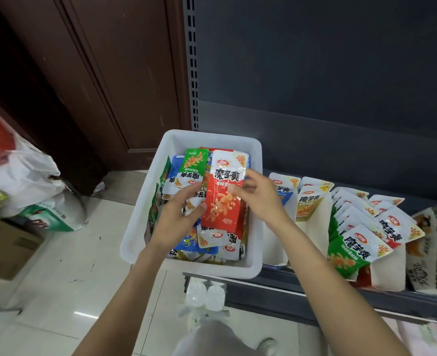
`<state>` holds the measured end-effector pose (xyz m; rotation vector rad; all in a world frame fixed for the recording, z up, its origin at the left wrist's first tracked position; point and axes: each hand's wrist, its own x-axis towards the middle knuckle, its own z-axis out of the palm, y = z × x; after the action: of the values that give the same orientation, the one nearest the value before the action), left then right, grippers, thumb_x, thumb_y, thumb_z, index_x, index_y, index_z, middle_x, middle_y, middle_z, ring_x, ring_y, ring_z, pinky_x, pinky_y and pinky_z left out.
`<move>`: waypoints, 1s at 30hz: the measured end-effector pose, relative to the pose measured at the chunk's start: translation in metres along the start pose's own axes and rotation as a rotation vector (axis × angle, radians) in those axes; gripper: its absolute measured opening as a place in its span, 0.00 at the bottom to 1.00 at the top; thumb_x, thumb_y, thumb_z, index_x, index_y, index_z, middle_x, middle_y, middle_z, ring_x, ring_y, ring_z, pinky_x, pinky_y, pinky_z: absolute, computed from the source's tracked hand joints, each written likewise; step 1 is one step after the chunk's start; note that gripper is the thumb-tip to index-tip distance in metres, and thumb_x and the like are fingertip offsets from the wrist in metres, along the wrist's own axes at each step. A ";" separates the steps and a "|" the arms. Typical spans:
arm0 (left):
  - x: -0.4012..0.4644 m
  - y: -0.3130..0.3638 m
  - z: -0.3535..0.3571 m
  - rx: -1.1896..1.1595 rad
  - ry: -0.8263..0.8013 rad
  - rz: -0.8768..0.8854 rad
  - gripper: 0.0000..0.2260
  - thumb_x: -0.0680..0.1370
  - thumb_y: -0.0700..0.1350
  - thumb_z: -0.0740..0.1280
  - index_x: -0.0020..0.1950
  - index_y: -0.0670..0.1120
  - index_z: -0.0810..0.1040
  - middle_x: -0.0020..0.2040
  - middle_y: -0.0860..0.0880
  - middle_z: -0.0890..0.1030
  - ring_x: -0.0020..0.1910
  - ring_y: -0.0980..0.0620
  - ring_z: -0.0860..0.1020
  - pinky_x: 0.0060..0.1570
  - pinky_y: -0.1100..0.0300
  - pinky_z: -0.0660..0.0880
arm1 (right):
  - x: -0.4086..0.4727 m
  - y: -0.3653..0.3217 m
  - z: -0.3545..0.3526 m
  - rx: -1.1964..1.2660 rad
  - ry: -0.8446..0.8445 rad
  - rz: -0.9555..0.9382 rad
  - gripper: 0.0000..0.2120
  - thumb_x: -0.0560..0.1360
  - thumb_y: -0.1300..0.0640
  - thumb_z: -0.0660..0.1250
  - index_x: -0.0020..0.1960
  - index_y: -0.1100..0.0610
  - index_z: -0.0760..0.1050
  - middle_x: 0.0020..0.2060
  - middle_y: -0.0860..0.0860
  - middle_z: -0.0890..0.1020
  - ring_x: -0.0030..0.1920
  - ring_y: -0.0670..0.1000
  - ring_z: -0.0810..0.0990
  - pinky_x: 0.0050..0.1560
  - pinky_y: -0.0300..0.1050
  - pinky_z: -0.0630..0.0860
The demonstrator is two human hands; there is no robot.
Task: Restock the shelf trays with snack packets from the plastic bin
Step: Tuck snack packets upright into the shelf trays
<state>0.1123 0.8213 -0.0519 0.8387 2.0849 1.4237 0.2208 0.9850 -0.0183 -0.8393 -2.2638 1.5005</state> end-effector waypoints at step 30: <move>-0.024 0.131 0.251 0.518 -0.273 0.750 0.13 0.72 0.46 0.73 0.56 0.52 0.80 0.51 0.55 0.82 0.53 0.53 0.78 0.55 0.53 0.75 | -0.235 0.064 -0.252 -0.390 1.010 -0.045 0.06 0.77 0.50 0.65 0.51 0.51 0.77 0.38 0.40 0.81 0.38 0.44 0.79 0.40 0.42 0.74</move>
<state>0.3286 1.0017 -0.0145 2.0569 2.0261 0.9699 0.5605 1.0442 0.0439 -1.2575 -1.7363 0.3872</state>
